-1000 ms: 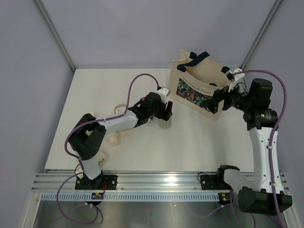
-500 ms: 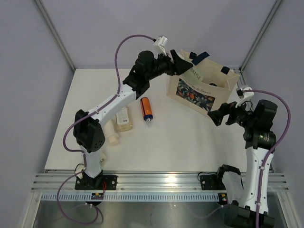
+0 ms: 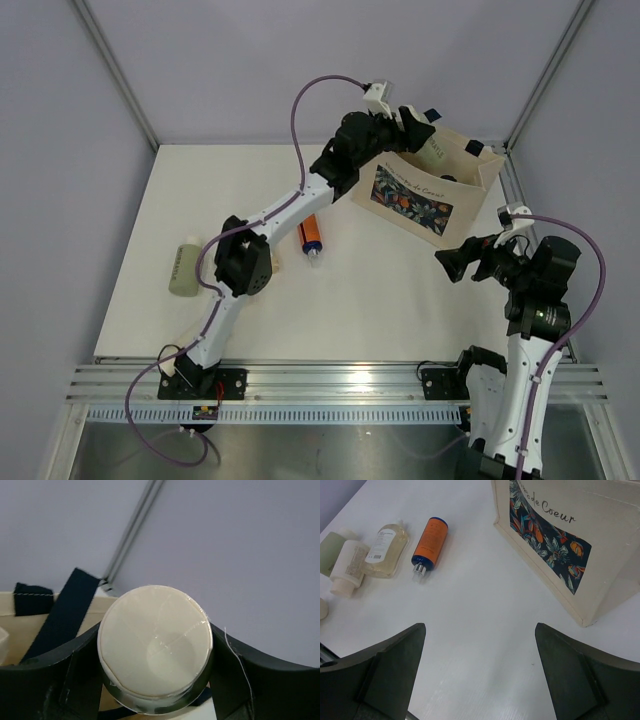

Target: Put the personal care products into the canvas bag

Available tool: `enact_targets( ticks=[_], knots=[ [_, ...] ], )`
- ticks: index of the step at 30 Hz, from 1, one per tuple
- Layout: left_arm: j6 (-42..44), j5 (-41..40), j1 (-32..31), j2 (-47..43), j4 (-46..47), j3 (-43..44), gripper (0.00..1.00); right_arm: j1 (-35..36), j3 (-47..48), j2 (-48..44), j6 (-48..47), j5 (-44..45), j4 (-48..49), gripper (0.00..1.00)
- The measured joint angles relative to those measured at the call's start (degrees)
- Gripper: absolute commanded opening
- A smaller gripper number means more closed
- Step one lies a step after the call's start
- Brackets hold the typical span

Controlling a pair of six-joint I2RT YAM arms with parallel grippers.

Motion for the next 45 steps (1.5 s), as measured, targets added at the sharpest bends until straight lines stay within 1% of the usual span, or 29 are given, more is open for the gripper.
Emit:
enact_targets(
  ticks=[2,6,10,13,14,16,18,19,20,21,23,24,26,29,33,35,38,40,45],
  knots=[
    [4.9,-3.1,-0.7,2.1,-2.8,1.6,0.00,0.0,-0.2,-0.8,0.0,-0.2,0.2,1.00],
    [15.2,-10.7,-2.3,3.1,-9.1,1.6,0.00,-0.2,-0.7,-1.7,0.1,-1.2,0.7,0.99],
    [21.8,-15.3,-3.2,3.2,-10.7,1.6,0.00,-0.3,-1.0,-1.9,0.1,-1.7,1.2,0.99],
    [24.8,-16.6,-3.5,3.5,-11.6,1.6,0.00,-0.3,-1.1,-1.9,0.1,-2.4,1.5,0.99],
    [25.5,-16.8,-3.5,3.7,-11.6,1.7,0.03,-0.3,-1.1,-1.9,0.1,-2.5,1.5,0.99],
    [26.6,-17.0,-3.6,4.4,-11.5,1.8,0.15,-0.4,-1.1,-1.9,0.1,-2.7,1.5,0.99],
    [27.1,-17.0,-3.5,5.1,-11.5,1.8,0.43,-0.4,-1.1,-1.9,0.1,-2.8,1.5,0.99],
    [27.0,-16.9,-3.5,5.4,-11.6,1.8,0.58,-0.4,-1.1,-1.9,0.0,-2.8,1.5,1.00],
    [26.9,-16.9,-3.5,5.7,-11.6,1.8,0.69,-0.4,-1.1,-1.9,0.0,-2.8,1.5,1.00],
    [26.6,-16.9,-3.5,5.9,-11.6,1.8,0.83,-0.4,-1.1,-1.9,0.0,-3.1,1.4,1.00],
    [25.8,-16.7,-3.5,6.1,-12.0,1.8,0.95,-0.4,-1.1,-1.9,-0.2,-3.5,1.4,0.99],
    [25.1,-16.6,-3.5,6.1,-12.0,1.9,0.99,-0.5,-1.1,-1.9,-0.5,-3.7,1.4,1.00],
    [23.5,-16.3,-3.5,6.1,-11.8,2.6,0.99,-0.5,-1.0,-1.4,-1.4,-4.2,1.1,0.99],
    [21.1,-15.4,-3.5,6.0,-11.4,3.0,0.99,-0.6,0.8,1.6,-4.2,-5.9,-1.8,1.00],
    [18.1,-13.9,-3.2,4.7,-11.6,2.4,0.99,-0.6,6.4,8.8,-11.5,-8.8,-8.2,0.99],
    [17.2,-13.2,-3.0,2.7,-12.5,1.1,0.99,-0.6,9.4,12.2,-15.3,-9.9,-11.3,0.98],
    [17.0,-11.9,-2.6,-3.4,-14.0,-3.3,0.99,0.9,13.6,16.8,-20.5,-10.0,-15.6,0.97],
    [17.2,-10.9,-2.2,-9.5,-14.4,-7.7,0.99,5.1,15.6,18.6,-22.4,-9.0,-16.9,0.97],
    [20.0,-9.5,-0.4,-27.6,-16.4,-18.1,0.99,26.6,19.2,23.4,-22.5,-0.1,-16.9,0.95]
  ],
)
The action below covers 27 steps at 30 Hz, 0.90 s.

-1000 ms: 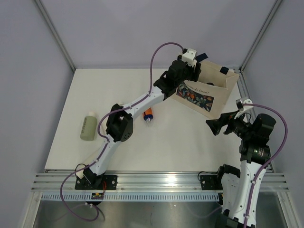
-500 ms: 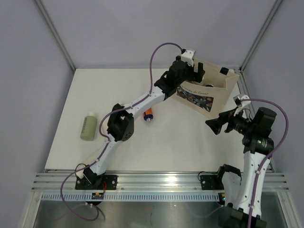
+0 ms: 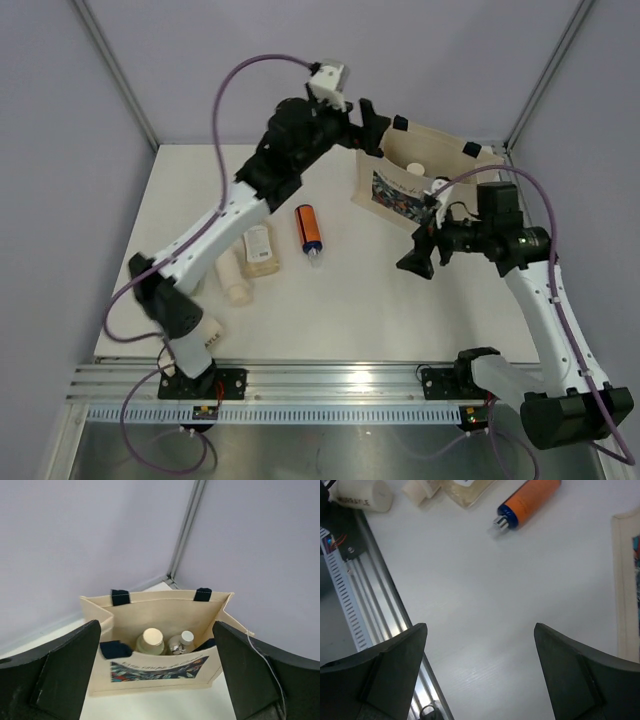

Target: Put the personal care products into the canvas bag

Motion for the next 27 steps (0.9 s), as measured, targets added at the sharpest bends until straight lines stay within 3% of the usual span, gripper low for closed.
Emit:
enact_targets(
  ticks=[4,8,15,22,27],
  knots=[
    [3.3,-1.1,3.1,-20.3,-3.0,-14.2,0.99,11.8,3.7,8.1,3.5,9.7,2.5,0.94],
    [3.5,-5.0,6.8,-42.8,-5.0,-35.0,0.99,22.8,7.6,19.8,8.9,21.8,7.2,0.98],
    [-5.4,-12.4,7.1,-69.4,-17.4,-64.8,0.99,33.7,21.2,44.6,28.6,39.8,18.2,1.00],
    [-16.3,-18.4,7.1,-85.4,-31.5,-75.1,0.99,35.5,44.9,67.7,41.4,50.6,21.4,0.99],
    [-18.6,-20.8,7.1,-86.6,-34.0,-75.1,0.99,35.5,49.5,74.8,46.1,53.4,20.3,0.98]
  ],
)
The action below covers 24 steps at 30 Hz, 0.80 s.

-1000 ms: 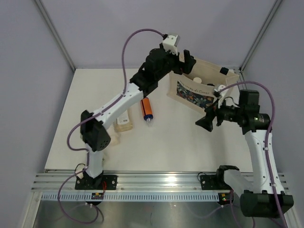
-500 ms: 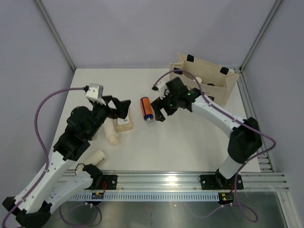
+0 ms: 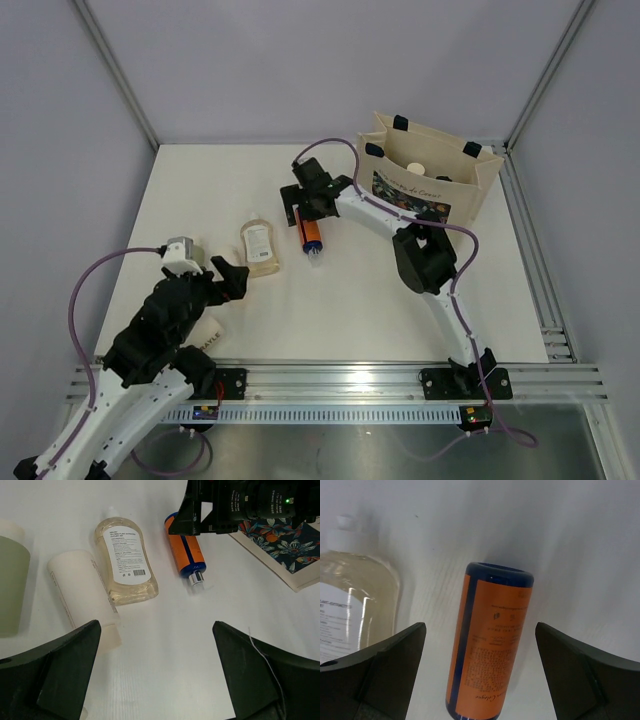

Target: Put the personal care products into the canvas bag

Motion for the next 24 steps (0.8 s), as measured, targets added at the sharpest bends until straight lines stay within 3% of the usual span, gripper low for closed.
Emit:
enact_targets(
  ticks=[8,10,13,20,22,24],
  knots=[
    [-0.5,-0.2,0.0,4.3,-1.2,0.0,0.99,0.0,-2.0,2.1,3.0,0.8,-1.1,0.79],
    [-0.5,-0.2,0.0,5.1,-1.2,0.0,0.99,0.1,-4.0,2.1,3.5,0.1,-0.4,0.67],
    [-0.5,-0.2,0.0,5.9,-1.3,0.0,0.99,0.3,-5.6,1.5,3.3,0.1,1.4,0.58],
    [-0.5,-0.2,0.0,5.9,-1.1,-0.6,0.99,0.5,-8.2,0.3,0.8,-0.9,3.9,0.06],
    [-0.5,-0.1,0.0,5.9,-1.1,-0.8,0.99,0.4,-8.8,-0.2,-1.5,-2.7,4.1,0.00],
    [-0.5,-0.1,0.0,5.9,-1.0,-0.9,0.99,0.4,-9.4,-0.8,-4.6,-5.5,3.5,0.00]
  ],
)
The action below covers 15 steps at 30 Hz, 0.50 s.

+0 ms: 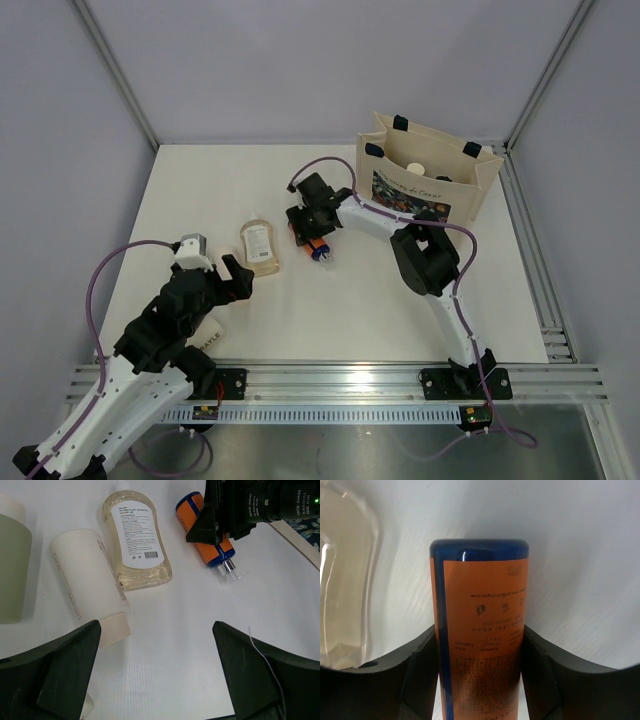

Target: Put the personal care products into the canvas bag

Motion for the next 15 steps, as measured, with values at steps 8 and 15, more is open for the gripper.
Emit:
enact_targets(
  ticks=[8,15],
  knots=[
    [0.0,0.2,0.0,0.0,0.1,0.0,0.99,-0.7,-3.4,-5.6,-17.6,-21.0,-8.5,0.00],
    [0.0,0.3,0.0,-1.4,0.2,-0.1,0.99,-2.8,-5.3,-14.7,-24.8,-29.7,-10.4,0.00]
  ],
)
